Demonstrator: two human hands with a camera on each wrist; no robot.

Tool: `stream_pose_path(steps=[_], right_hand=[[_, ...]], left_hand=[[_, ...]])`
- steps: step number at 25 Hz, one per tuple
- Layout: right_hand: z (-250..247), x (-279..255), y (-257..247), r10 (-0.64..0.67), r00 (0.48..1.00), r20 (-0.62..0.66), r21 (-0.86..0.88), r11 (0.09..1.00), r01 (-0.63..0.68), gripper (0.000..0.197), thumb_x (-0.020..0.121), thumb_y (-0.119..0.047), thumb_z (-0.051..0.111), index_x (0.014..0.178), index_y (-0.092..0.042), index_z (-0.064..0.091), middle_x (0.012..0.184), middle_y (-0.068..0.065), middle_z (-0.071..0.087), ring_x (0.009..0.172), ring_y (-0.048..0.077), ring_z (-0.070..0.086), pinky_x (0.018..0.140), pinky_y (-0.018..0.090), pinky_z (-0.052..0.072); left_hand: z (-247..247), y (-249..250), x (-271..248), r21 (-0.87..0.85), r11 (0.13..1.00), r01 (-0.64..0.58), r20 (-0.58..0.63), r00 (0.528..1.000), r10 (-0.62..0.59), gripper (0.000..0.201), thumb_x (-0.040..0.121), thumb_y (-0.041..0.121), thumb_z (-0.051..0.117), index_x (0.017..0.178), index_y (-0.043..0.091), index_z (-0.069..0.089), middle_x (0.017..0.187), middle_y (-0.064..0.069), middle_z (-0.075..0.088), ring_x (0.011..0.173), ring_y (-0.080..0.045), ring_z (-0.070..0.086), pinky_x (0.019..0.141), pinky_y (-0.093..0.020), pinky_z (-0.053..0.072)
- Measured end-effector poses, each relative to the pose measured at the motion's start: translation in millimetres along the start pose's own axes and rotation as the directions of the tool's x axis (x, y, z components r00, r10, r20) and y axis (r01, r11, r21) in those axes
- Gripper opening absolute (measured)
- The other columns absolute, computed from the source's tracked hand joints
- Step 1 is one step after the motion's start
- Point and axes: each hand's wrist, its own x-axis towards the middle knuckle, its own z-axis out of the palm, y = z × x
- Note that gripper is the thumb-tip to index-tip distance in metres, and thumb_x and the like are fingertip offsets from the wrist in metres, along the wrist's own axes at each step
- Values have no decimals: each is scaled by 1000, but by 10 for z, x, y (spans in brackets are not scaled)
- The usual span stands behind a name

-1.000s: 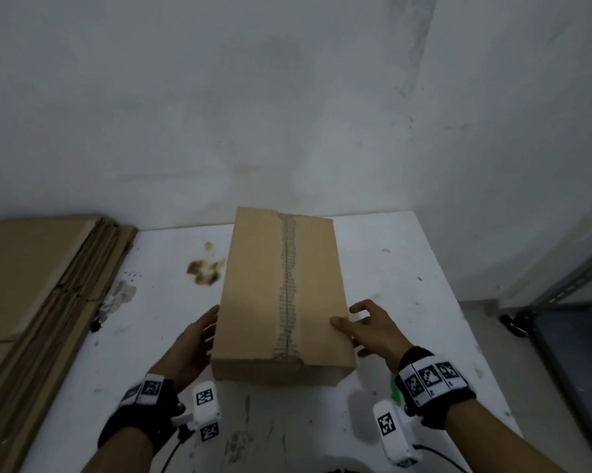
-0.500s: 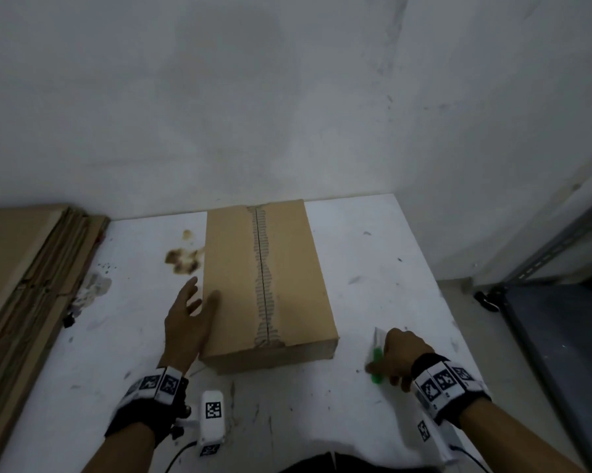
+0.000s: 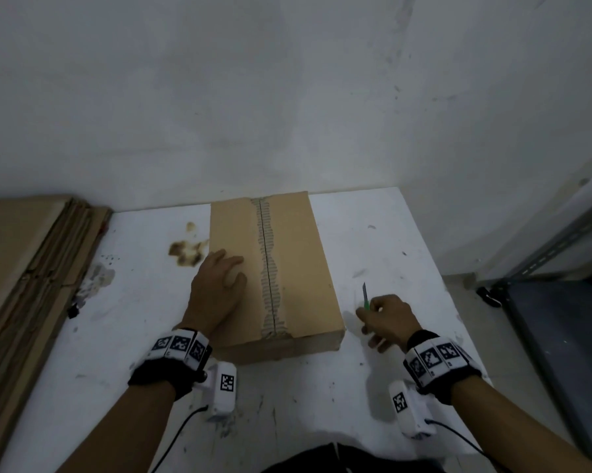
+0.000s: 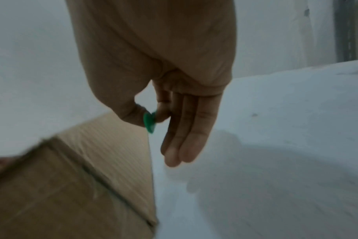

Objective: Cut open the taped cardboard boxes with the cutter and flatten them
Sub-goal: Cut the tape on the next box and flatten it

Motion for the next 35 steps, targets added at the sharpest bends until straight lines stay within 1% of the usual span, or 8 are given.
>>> stream_pose_path(steps=[4, 8, 11, 14, 18, 22, 26, 35], right_hand=[[-29, 111, -589, -185, 968, -169, 115, 972, 205, 27, 84, -12, 60, 65, -11, 39, 60, 14, 59, 42, 26, 58, 46, 33, 50], [131, 267, -1140, -348, 918, -189, 57, 930, 364, 27, 81, -13, 64, 64, -14, 44, 59, 7, 49, 50, 21, 50, 51, 29, 48], [339, 396, -1476, -404, 908, -108, 28, 912, 409, 12, 80, -8, 65, 72, -6, 57, 67, 14, 63, 55, 28, 66, 54, 32, 58], [520, 562, -1713, -461, 878, -133, -66, 888, 456, 6, 81, -7, 61, 85, -3, 63, 78, 9, 66, 74, 29, 68, 68, 42, 60], [672, 717, -1863, -524, 849, -62, -268, 829, 492, 19, 89, -9, 58, 107, -7, 50, 89, 12, 62, 80, 31, 61, 68, 40, 52], [754, 794, -1829, -565, 825, 9, -384, 760, 524, 19, 90, -6, 52, 108, -7, 46, 87, 16, 58, 80, 35, 57, 62, 35, 43], [764, 809, -1797, -583, 811, 49, -402, 732, 551, 15, 94, -10, 49, 108, -10, 44, 85, 12, 54, 81, 32, 49, 65, 35, 40], [791, 670, -1746, -544, 828, 135, -425, 723, 544, 14, 93, -8, 49, 98, -16, 39, 94, 13, 52, 92, 29, 45, 70, 33, 35]], left_hand=[[-15, 3, 139, 27, 991, 130, 108, 985, -132, 61, 93, 46, 63, 147, 22, 46, 162, -12, 24, 151, -28, 17, 121, -43, 17], [-42, 39, 74, 76, 994, 79, -20, 997, -77, 52, 76, 55, 78, 119, 27, 68, 122, -4, 55, 117, -30, 51, 103, -42, 42], [-85, 54, -3, -14, 994, 111, 23, 994, -111, 33, 76, 54, 79, 98, 31, 70, 96, 7, 57, 91, -16, 57, 83, -38, 54], [-153, 53, 72, -77, 995, 65, 103, 993, -56, 22, 81, 51, 76, 86, 31, 70, 83, 11, 63, 77, -5, 59, 77, -37, 56], [-188, -59, 365, 21, 1000, -10, 46, 999, 9, 50, 84, 56, 68, 123, 25, 67, 121, -2, 62, 114, -23, 54, 100, -42, 46], [-135, 21, 652, 239, 971, -23, 268, 963, -43, 75, 93, 68, 43, 156, 32, 25, 167, 1, 12, 153, -25, 4, 121, -55, 11], [30, 46, 677, 265, 964, 0, 395, 912, -108, 69, 100, 63, 27, 158, 38, 0, 166, 6, -17, 150, -23, -24, 116, -64, -4], [39, 18, 676, 236, 971, 41, 420, 897, -140, 67, 100, 64, 27, 156, 43, -4, 163, 12, -25, 147, -19, -31, 116, -65, -4]])
